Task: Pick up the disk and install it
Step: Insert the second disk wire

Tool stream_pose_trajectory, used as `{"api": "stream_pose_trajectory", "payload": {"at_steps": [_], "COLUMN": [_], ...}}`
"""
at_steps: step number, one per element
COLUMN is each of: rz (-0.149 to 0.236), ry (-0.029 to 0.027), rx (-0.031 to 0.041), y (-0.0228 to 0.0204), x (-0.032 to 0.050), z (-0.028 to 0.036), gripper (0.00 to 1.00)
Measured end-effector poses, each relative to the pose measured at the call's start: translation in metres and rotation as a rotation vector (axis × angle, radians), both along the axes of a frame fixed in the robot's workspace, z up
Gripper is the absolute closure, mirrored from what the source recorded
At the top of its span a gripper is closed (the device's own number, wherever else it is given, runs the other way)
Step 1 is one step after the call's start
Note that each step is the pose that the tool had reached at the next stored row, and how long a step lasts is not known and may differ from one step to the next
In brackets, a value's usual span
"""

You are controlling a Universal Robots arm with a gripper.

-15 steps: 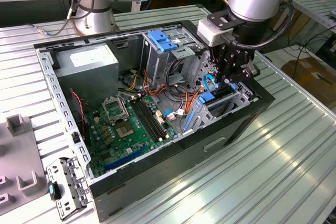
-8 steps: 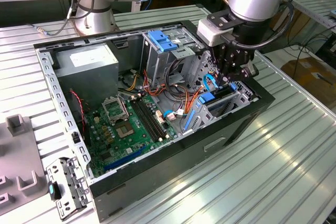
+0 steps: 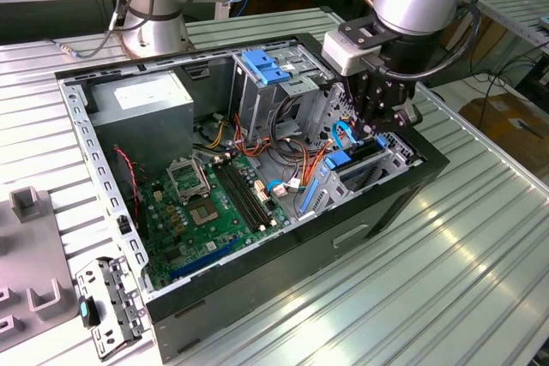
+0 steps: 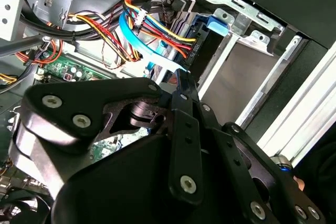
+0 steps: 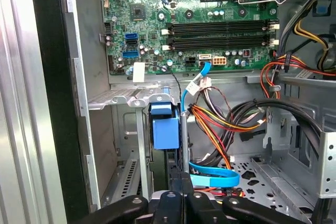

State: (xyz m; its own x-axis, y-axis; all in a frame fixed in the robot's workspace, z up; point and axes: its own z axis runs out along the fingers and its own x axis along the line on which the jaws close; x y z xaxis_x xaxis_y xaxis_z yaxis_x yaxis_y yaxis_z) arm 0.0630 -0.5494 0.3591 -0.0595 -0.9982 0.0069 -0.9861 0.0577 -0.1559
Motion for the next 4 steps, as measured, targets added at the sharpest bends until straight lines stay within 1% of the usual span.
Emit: {"api": "stream_pose_trajectory", "payload": {"at_steps": [2,4], "rz": [0.000,0.000], "ry": [0.0000,0.0000], "rx": [0.0030,0.0043], "y": [0.0000,0.0000], "x": [0.0000,0.0000], "z": [0.0000,0.0000], "gripper": [0.89,0.89]}}
